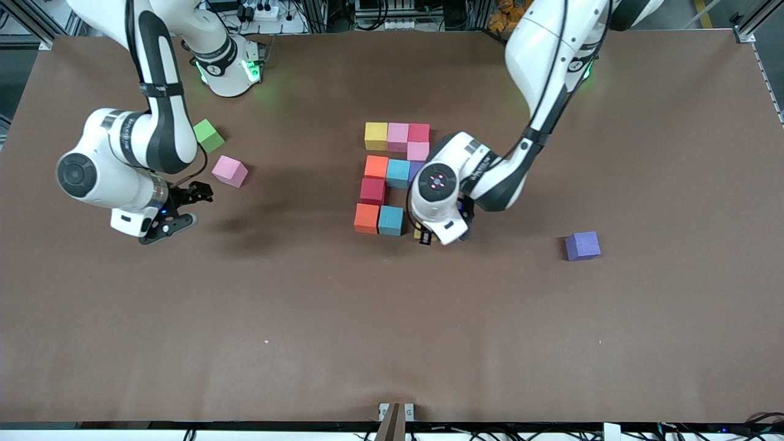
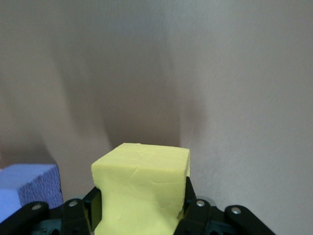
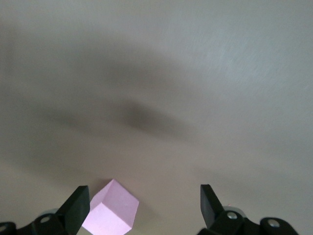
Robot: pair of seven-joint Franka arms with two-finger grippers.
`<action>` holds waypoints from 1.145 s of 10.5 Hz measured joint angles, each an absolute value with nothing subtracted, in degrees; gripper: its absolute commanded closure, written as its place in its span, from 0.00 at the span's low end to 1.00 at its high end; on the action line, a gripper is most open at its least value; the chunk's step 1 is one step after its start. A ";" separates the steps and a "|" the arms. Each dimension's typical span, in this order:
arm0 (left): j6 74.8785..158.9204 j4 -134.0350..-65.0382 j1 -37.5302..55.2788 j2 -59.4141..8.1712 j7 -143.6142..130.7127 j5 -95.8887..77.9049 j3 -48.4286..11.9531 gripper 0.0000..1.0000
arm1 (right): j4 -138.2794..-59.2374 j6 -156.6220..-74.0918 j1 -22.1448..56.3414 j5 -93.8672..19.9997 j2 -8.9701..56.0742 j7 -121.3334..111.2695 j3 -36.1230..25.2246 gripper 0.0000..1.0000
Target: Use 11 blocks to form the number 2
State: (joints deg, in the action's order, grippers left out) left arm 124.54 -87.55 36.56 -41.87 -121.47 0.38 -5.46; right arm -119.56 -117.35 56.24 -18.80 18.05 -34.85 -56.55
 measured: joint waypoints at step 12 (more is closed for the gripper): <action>126.31 -87.10 41.08 -44.23 -128.21 -3.27 -1.81 1.00 | -100.47 -103.89 8.85 -8.43 8.57 -18.81 -14.04 0.00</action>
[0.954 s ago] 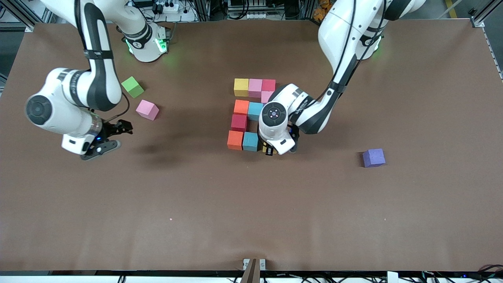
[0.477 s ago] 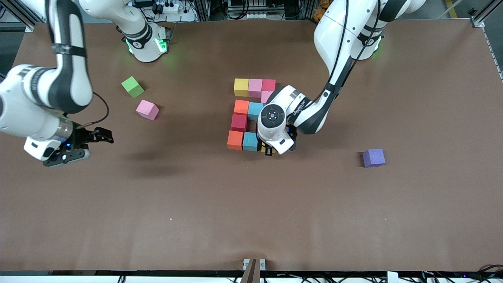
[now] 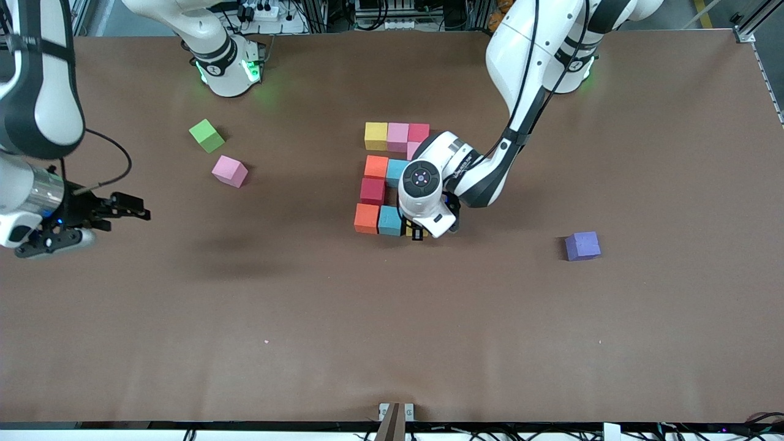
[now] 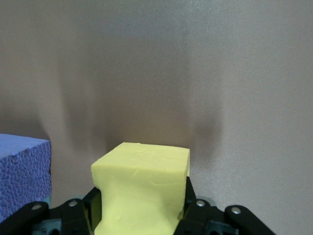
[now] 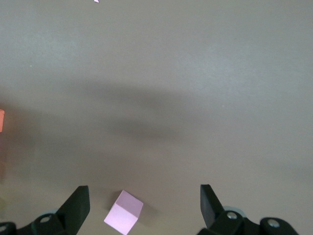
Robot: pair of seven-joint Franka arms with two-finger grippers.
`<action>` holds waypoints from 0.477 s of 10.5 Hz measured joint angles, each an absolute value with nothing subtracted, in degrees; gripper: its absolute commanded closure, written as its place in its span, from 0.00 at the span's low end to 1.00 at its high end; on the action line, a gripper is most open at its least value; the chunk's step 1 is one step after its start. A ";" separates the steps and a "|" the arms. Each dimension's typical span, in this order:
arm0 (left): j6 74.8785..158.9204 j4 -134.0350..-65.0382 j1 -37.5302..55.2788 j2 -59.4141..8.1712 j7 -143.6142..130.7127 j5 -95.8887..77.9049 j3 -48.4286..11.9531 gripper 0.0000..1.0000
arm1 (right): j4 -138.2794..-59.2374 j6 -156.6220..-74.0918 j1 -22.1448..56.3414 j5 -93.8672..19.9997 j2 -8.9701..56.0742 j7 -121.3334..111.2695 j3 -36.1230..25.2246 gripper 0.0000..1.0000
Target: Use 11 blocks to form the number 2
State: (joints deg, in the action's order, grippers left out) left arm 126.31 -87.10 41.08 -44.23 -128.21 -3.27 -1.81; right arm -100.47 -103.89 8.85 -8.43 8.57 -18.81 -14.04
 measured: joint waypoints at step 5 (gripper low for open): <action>126.02 -85.69 42.20 -45.22 -128.35 -3.27 -1.40 1.00 | -102.60 -101.97 3.76 -5.63 0.52 -14.01 -5.72 0.00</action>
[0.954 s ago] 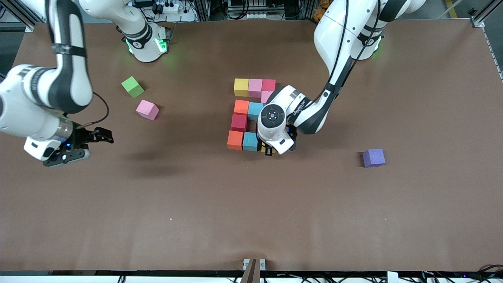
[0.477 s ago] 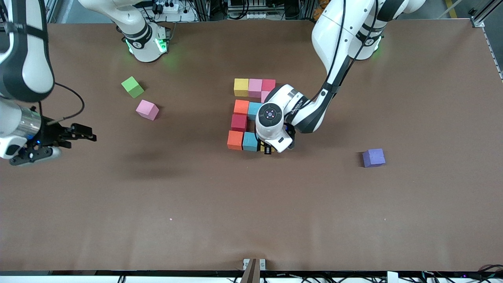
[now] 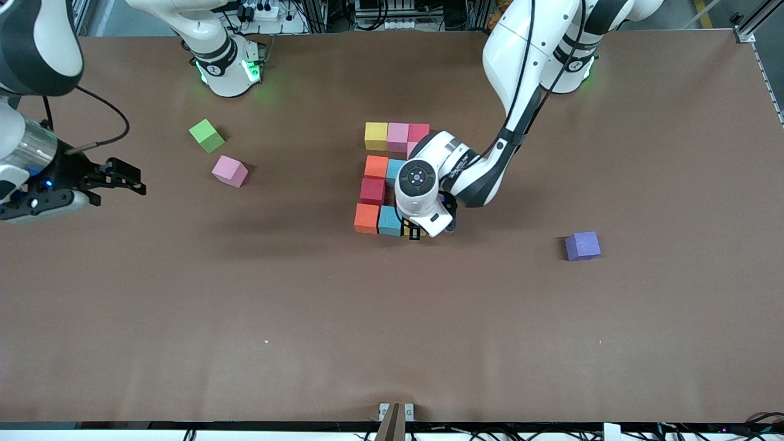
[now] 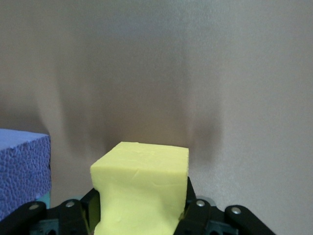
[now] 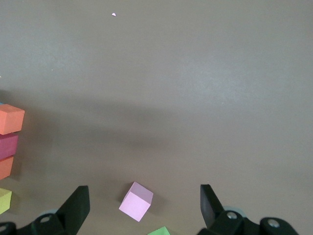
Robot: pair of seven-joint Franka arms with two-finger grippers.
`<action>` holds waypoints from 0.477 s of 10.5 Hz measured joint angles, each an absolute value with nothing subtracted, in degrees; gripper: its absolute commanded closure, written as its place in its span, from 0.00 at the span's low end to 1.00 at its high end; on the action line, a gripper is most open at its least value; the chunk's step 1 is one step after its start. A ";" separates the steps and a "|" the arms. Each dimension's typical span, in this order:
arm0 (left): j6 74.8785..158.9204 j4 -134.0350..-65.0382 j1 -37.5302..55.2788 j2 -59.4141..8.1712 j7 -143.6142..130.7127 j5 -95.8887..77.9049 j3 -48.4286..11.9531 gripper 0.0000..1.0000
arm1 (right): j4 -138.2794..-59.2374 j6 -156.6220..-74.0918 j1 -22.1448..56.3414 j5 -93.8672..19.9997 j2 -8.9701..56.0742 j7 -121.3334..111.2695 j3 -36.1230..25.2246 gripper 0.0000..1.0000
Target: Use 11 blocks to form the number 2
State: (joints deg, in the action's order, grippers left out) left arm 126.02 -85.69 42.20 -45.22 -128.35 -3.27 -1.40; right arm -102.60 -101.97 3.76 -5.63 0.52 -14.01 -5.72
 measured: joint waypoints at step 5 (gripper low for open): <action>125.79 -85.08 42.63 -45.73 -128.41 -3.38 -0.91 0.00 | -91.73 -91.52 3.25 -3.44 -0.25 -10.36 -6.06 0.00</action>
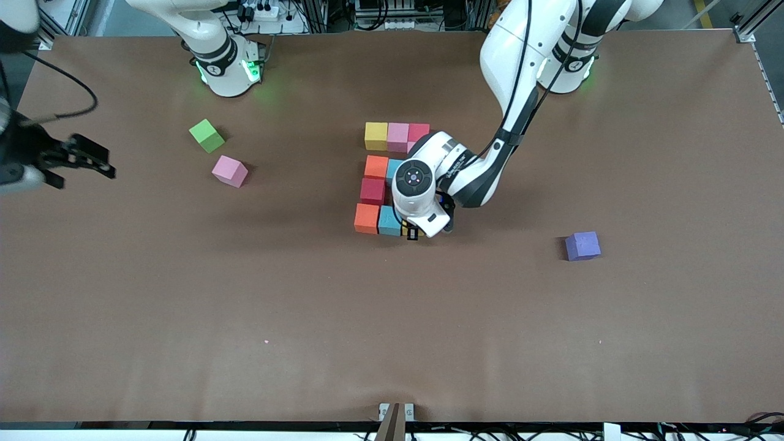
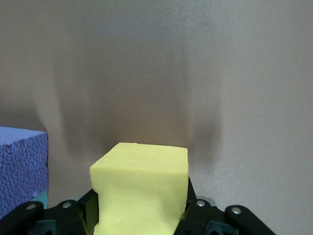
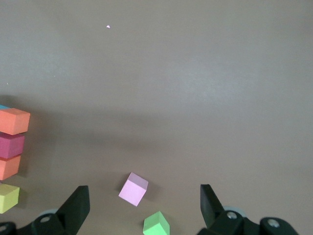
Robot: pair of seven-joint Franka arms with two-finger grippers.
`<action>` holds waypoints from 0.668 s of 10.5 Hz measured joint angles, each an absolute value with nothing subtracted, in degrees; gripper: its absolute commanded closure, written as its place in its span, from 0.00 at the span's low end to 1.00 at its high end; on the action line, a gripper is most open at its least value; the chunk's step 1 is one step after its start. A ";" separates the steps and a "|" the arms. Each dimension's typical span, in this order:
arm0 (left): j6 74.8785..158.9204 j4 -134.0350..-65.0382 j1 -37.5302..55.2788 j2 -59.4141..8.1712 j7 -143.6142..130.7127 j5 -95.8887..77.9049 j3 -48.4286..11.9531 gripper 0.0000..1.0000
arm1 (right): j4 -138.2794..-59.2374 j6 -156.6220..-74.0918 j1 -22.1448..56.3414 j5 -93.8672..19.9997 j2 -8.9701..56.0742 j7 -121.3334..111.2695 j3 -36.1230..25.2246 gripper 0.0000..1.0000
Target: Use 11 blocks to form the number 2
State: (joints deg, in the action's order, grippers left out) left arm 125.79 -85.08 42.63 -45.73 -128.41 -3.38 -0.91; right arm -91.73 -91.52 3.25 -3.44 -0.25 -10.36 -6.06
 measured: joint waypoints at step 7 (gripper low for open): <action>111.55 -73.93 42.70 -39.93 -114.83 -9.60 6.91 0.00 | -88.86 -91.01 2.93 -3.26 0.39 -7.18 -6.13 0.00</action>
State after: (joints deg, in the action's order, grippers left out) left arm 111.55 -73.93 42.70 -39.93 -114.83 -9.60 6.91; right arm -88.86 -91.01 2.93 -3.26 0.39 -7.18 -6.13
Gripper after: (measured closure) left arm 0.000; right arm 0.000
